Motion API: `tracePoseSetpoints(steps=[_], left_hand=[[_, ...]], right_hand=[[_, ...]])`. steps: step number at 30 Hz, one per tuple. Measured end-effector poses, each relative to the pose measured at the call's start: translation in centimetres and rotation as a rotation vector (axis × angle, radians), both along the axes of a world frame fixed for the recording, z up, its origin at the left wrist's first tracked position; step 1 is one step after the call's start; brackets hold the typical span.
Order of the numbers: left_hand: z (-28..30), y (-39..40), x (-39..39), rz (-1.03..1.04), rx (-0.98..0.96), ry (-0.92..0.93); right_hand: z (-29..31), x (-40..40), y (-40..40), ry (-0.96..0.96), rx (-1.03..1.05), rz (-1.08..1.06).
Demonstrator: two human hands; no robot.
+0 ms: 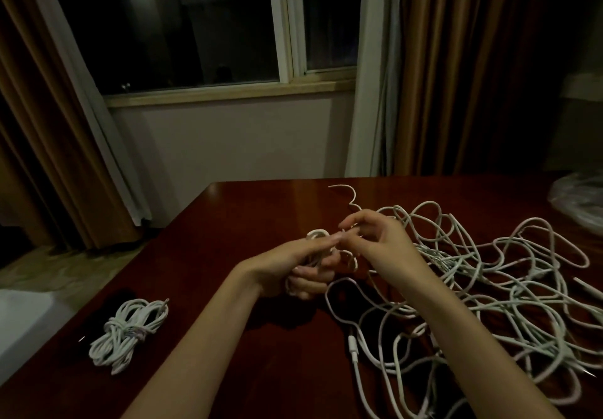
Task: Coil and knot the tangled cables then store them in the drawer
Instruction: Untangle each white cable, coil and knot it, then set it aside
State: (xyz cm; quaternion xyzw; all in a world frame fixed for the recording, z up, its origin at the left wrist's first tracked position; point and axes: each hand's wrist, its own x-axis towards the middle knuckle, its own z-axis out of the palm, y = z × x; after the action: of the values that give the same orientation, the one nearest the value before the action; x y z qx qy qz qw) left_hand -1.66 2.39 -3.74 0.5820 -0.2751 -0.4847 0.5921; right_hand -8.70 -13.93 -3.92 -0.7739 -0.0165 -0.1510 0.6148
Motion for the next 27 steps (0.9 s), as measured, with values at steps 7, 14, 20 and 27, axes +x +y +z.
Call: tracePoseSetpoints(steps=[7, 14, 20, 27], left_hand=[[-0.3, -0.3, 0.9, 0.276, -0.281, 0.134], [-0.3, -1.4, 0.3, 0.565, -0.290, -0.018], [-1.0, -2.9, -0.9, 0.619, -0.086, -0.400], [-1.6, -3.7, -2.0, 0.652, -0.030, -0.579]], right_hand=[[-0.3, 0.4, 0.4, 0.029, 0.051, 0.019], [-0.9, 0.3, 0.0, 0.032, 0.047, -0.047], [-0.4, 0.1, 0.6, -0.155, -0.022, -0.112], [-0.3, -0.1, 2.1, -0.178, 0.022, -0.025]])
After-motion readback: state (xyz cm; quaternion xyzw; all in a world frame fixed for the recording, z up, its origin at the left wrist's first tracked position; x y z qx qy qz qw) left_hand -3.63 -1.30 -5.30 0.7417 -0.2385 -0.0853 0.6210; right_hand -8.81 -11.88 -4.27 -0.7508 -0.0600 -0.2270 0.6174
